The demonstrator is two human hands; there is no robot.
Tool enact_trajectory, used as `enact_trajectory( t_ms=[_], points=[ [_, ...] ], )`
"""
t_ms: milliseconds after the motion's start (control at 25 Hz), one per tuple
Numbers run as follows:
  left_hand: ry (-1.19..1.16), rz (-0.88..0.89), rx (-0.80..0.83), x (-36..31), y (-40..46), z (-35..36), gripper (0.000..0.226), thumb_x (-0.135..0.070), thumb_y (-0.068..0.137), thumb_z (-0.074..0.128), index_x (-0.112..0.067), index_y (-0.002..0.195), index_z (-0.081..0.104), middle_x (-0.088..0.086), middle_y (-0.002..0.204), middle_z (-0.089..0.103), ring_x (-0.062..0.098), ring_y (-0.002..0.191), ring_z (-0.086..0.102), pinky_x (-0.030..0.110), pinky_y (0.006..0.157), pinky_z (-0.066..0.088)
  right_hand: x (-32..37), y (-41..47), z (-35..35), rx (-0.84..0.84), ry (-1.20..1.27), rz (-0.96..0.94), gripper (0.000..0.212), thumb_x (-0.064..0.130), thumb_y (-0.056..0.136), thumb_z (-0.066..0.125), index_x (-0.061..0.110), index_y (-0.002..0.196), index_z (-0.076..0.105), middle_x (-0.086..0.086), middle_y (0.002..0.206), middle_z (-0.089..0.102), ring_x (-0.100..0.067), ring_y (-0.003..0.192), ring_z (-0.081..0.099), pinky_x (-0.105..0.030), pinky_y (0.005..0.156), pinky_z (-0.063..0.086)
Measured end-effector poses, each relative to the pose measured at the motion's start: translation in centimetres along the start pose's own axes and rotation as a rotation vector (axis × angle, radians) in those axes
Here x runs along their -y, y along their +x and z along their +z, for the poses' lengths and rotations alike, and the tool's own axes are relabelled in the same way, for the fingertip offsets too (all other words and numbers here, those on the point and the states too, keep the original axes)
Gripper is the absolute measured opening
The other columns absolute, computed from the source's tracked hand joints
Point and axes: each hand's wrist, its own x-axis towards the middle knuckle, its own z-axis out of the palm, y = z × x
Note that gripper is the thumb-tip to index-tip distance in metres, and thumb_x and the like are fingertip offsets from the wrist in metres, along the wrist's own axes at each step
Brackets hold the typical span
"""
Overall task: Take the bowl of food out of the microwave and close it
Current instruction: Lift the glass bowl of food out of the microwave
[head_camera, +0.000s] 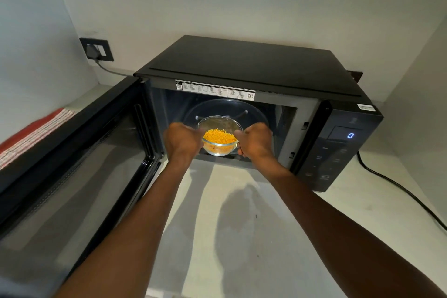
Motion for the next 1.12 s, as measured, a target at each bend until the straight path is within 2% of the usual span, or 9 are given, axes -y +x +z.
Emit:
enact_trajectory(
  t_ms=[160,240,400,520,640,760,920,1000,1120],
  points=[
    [-0.053,-0.022,0.017,-0.7,-3.2,-3.1,0.029,-0.023,0.068,0.076,-0.003,0.049,0.067,0.009,0.048,0.069,0.021,0.050,0.072,0.035,0.058,0.060,1.4,-3.8,-2.0,-0.013,0.031,0.006,0.030,0.024,0.083,0.072,-0.001,0.066,0.070,-0.009,0.052,0.063,-0.017,0.038,0.061,-0.027,0.046,0.057],
    [-0.086,-0.047,0.009,-1.1,-4.9,-4.6,0.023,-0.017,0.069,0.077,0.002,0.059,0.070,0.013,0.055,0.071,0.023,0.051,0.073,0.045,0.062,0.063,2.3,-5.8,-2.9,-0.015,0.054,0.014,0.025,0.022,0.083,0.072,0.002,0.067,0.070,-0.004,0.049,0.060,-0.011,0.033,0.059,-0.024,0.042,0.056],
    [-0.088,-0.018,-0.021,-2.7,-8.2,-8.0,0.029,-0.020,0.072,0.078,0.008,0.068,0.072,0.013,0.058,0.071,0.026,0.056,0.074,0.050,0.068,0.063,4.9,-9.3,-4.9,0.015,0.111,-0.005,0.030,0.015,0.082,0.072,0.004,0.056,0.063,-0.001,0.041,0.053,-0.012,0.033,0.062,-0.032,0.044,0.060],
    [-0.069,0.015,-0.032,-4.6,-9.9,-10.8,0.036,-0.024,0.071,0.078,0.010,0.067,0.070,0.015,0.056,0.071,0.027,0.059,0.074,0.051,0.068,0.062,7.3,-10.9,-6.5,0.034,0.111,-0.050,0.029,0.015,0.082,0.071,0.000,0.057,0.066,-0.005,0.041,0.056,-0.012,0.030,0.058,-0.026,0.044,0.056],
    [-0.022,0.062,-0.049,-7.2,-11.0,-13.3,0.039,-0.030,0.072,0.079,0.007,0.065,0.070,0.016,0.057,0.072,0.027,0.061,0.075,0.046,0.068,0.063,9.8,-11.6,-7.9,0.058,0.126,-0.096,0.032,0.019,0.082,0.071,-0.003,0.060,0.069,-0.010,0.044,0.060,-0.015,0.032,0.055,-0.028,0.050,0.055],
    [0.050,0.109,-0.071,-9.7,-11.6,-15.7,0.029,-0.020,0.072,0.071,0.009,0.073,0.073,0.017,0.063,0.074,0.030,0.068,0.075,0.047,0.073,0.062,12.4,-12.0,-9.1,0.087,0.142,-0.138,0.030,0.016,0.080,0.067,-0.005,0.058,0.069,-0.016,0.048,0.064,-0.019,0.034,0.054,-0.027,0.049,0.048],
    [0.061,0.122,-0.128,-11.9,-11.5,-18.4,0.023,-0.014,0.073,0.069,0.009,0.074,0.073,0.014,0.063,0.075,0.025,0.068,0.076,0.043,0.075,0.062,15.7,-11.9,-9.9,0.143,0.208,-0.158,0.029,0.014,0.079,0.068,-0.012,0.067,0.068,-0.022,0.056,0.068,-0.022,0.040,0.060,-0.034,0.053,0.054],
    [0.041,0.119,-0.153,-12.7,-11.4,-19.6,0.022,-0.014,0.073,0.072,0.007,0.075,0.074,0.011,0.060,0.075,0.019,0.060,0.075,0.039,0.072,0.063,17.1,-11.9,-10.0,0.170,0.227,-0.189,0.028,0.014,0.081,0.068,-0.013,0.071,0.069,-0.021,0.057,0.068,-0.017,0.036,0.059,-0.032,0.051,0.055],
    [0.019,0.100,-0.188,-13.7,-10.8,-21.6,0.016,-0.011,0.073,0.075,0.004,0.078,0.074,0.008,0.056,0.073,0.018,0.054,0.074,0.035,0.065,0.064,19.2,-11.9,-9.7,0.194,0.242,-0.252,0.029,0.013,0.081,0.067,-0.009,0.064,0.069,-0.012,0.047,0.063,-0.009,0.028,0.055,-0.021,0.039,0.050]
  ],
)
